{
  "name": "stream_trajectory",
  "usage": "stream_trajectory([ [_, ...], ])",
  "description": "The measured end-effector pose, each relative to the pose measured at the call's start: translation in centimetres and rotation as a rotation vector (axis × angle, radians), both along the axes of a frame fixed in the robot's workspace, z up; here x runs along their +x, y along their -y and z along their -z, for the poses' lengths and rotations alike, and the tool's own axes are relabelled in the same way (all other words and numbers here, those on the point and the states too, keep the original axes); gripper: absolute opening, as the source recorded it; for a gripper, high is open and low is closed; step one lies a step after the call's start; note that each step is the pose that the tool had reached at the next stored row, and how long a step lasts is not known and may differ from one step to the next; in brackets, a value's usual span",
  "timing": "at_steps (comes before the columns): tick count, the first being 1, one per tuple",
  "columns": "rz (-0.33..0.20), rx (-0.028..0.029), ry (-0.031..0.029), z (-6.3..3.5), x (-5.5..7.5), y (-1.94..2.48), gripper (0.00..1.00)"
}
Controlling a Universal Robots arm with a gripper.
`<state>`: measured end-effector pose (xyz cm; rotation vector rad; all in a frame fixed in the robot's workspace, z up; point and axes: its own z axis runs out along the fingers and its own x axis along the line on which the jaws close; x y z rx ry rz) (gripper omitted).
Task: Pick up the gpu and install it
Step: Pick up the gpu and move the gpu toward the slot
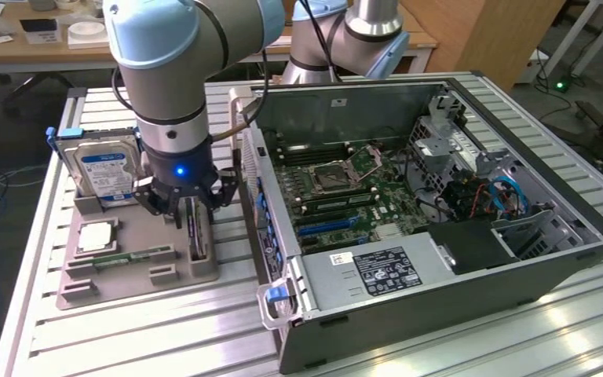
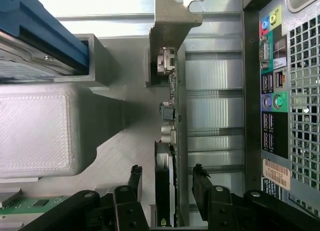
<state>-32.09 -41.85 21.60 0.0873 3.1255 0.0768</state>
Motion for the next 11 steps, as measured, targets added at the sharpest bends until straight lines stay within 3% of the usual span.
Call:
stream_trajectory([
  [4,0.000,0.0000,0.0001,0.00,0.00,0.00,0.52],
  [8,0.000,0.0000,0.0000,0.00,0.00,0.00,0.33],
  [11,0.000,0.0000,0.0001,0.00,0.00,0.00,0.27],
])
